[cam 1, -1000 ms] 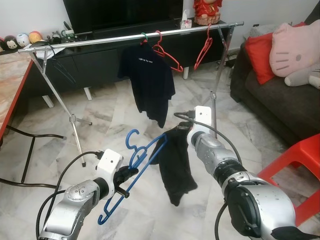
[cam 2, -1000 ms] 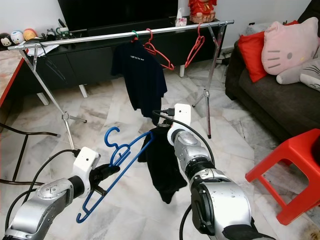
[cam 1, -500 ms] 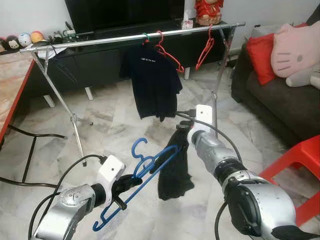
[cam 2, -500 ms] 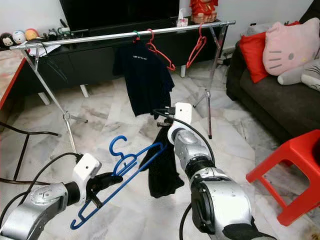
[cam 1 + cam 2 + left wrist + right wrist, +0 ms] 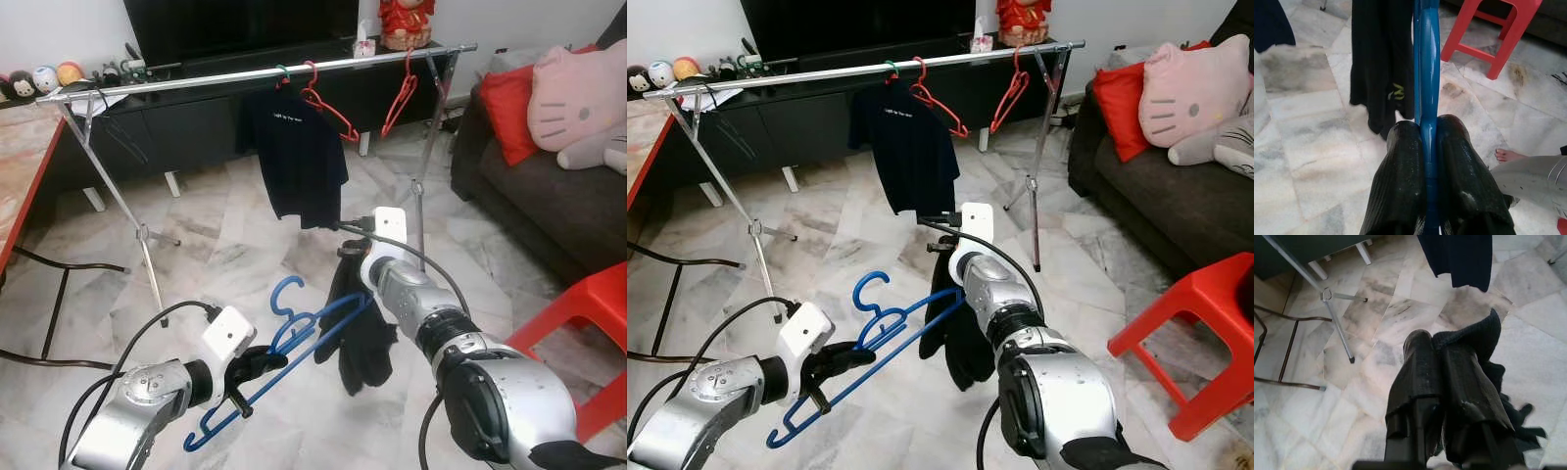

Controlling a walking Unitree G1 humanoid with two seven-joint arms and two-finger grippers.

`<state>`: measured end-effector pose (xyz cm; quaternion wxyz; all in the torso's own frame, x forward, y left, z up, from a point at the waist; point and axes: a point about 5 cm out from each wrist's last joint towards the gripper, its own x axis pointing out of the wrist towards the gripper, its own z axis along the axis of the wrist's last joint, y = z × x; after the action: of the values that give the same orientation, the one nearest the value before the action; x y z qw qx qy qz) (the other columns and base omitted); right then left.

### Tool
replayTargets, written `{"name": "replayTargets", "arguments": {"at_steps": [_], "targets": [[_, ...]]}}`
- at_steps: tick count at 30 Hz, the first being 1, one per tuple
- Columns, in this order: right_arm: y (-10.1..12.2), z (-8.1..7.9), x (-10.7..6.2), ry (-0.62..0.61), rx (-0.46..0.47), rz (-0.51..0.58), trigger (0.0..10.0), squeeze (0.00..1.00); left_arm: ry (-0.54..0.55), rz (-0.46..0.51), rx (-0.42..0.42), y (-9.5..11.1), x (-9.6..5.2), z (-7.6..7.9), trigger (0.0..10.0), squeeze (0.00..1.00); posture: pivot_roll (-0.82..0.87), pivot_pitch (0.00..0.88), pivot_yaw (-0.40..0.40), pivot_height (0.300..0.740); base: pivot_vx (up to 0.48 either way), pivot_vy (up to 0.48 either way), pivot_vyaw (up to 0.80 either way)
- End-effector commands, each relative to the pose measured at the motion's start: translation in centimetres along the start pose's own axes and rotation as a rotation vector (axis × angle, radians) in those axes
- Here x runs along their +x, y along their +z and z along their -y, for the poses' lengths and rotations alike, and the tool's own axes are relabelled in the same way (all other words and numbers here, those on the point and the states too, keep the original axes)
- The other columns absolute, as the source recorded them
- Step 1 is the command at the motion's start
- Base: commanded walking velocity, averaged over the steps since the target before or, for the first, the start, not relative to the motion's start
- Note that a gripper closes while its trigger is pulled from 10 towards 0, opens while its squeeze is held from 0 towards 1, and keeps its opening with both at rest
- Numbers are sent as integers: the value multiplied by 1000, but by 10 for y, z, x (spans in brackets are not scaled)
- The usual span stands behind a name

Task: Hang hanger

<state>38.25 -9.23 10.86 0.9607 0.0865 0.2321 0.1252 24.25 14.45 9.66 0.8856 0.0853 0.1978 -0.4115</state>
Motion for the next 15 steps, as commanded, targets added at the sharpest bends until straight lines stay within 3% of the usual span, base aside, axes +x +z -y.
{"name": "replayTargets", "arguments": {"at_steps": [1,15], "targets": [[13,-9,1,34,-28,23,10000,0,8,13,33,6,0,-2,10000,0,-78,0,31,740,0,0,0],[14,-13,1,62,-28,27,10000,0,137,1,42,3,7,-14,10000,0,-78,0,31,740,0,0,0]]}}
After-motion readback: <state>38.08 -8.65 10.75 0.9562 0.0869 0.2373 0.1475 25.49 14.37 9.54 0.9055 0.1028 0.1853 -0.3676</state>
